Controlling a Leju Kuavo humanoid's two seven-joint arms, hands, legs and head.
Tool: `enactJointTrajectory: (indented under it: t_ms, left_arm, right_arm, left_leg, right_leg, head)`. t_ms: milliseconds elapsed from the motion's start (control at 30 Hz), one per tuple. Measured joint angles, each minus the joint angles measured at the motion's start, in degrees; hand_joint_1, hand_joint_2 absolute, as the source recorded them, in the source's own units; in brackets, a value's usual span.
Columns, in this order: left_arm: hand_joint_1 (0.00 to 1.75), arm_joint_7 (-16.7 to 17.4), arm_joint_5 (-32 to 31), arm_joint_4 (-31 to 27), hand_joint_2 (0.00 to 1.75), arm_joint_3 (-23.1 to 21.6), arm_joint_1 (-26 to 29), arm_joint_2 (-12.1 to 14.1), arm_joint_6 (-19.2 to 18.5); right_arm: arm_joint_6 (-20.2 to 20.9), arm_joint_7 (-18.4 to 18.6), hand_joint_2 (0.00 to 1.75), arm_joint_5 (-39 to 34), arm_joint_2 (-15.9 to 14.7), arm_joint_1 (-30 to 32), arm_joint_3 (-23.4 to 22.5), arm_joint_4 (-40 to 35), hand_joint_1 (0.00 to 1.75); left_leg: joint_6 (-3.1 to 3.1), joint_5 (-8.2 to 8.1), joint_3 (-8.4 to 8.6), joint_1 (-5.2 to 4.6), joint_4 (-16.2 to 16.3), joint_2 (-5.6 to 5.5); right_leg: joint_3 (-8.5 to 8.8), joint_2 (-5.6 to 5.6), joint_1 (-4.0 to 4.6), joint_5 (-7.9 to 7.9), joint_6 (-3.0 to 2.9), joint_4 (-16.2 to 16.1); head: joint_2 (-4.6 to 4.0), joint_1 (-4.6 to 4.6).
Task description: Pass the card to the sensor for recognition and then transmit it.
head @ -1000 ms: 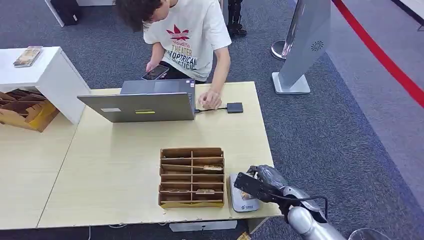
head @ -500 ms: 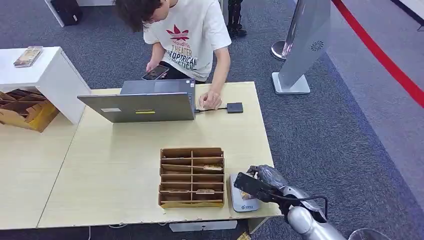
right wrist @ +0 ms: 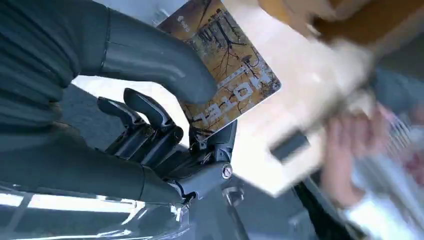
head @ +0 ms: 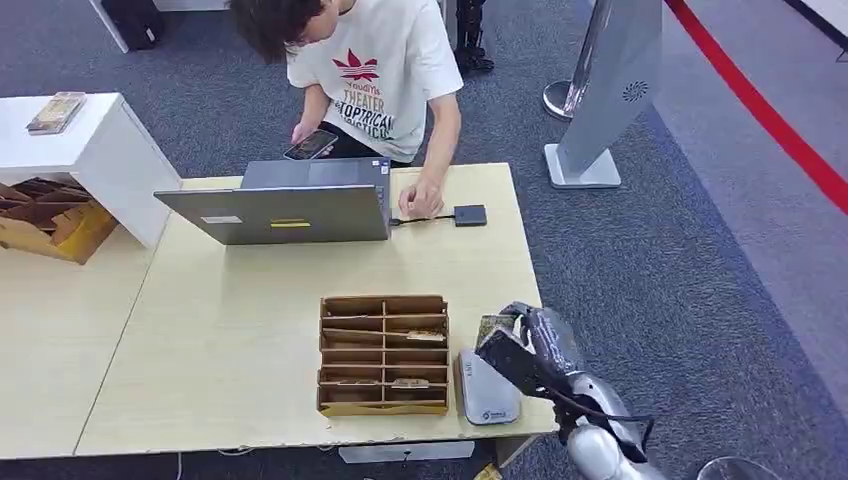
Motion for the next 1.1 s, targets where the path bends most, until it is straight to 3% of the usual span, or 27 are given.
enactJointTrajectory:
  t_ms: [167, 333, 467, 633, 933, 1100]
  left_arm:
    - [0.0, 0.0, 0.0, 0.0, 0.0, 0.0, -0.1, -0.2, 0.2]
    - [0.0, -0.4, -0.5, 0.0, 0.0, -1.1, -0.1, -0.5, 1.0]
    - [0.0, -0.5, -1.0, 0.0, 0.0, -2.0, -0.3, -0.7, 1.4]
    - [0.0, -0.5, -1.5, 0.0, 0.0, -3.0, -0.5, -0.9, 1.4]
    - [0.0, -0.5, -1.7, 0.0, 0.0, -4.2, -0.8, -0.9, 1.4]
    - [0.0, 0.0, -3.1, 0.0, 0.0, -5.5, -1.2, -0.8, 1.2]
  right_arm:
    - [-1.7, -1.1, 1.75, 0.4, 2.7, 2.0, -2.6, -4.5, 1.75]
    - [-11.7, -9.5, 1.75, 0.7, 6.4, 5.4, -6.2, -11.2, 1.75]
    - [-15.2, -12.9, 1.75, 0.7, 8.7, 7.5, -7.5, -16.7, 1.75]
    - [-16.6, -15.6, 1.75, -1.8, 10.3, 7.9, -7.7, -19.9, 1.75]
    - [-16.5, -16.7, 1.75, -3.6, 11.7, 7.0, -7.5, -20.6, 1.75]
    - [-14.8, -17.3, 1.75, -5.8, 12.6, 2.3, -5.1, -19.5, 1.75]
  left_leg:
    - [0.0, 0.0, 0.0, 0.0, 0.0, 0.01]
    - [0.0, 0.0, 0.0, 0.0, 0.0, 0.02]
    - [0.0, 0.0, 0.0, 0.0, 0.0, 0.02]
    - [0.0, 0.0, 0.0, 0.0, 0.0, 0.03]
    - [0.02, 0.02, -0.02, 0.0, 0.0, 0.01]
    - [0.0, 0.04, 0.0, 0.01, 0.0, 0.04]
  right_leg:
    - [-0.01, -0.01, 0.0, 0.0, 0.0, 0.0]
    - [-0.01, 0.01, -0.01, 0.0, 0.0, 0.0]
    - [-0.02, 0.01, 0.0, -0.01, 0.0, 0.0]
    - [-0.01, 0.01, 0.0, 0.0, 0.0, 0.0]
    - [0.01, 0.0, 0.0, 0.01, 0.0, 0.0]
    - [0.01, 0.02, 0.0, 0.01, -0.01, 0.0]
  head:
    - [0.0, 0.0]
    - [0.0, 0.0]
    - [0.0, 0.0]
    - [0.0, 0.0]
    - [0.0, 0.0]
    - [0.0, 0.0]
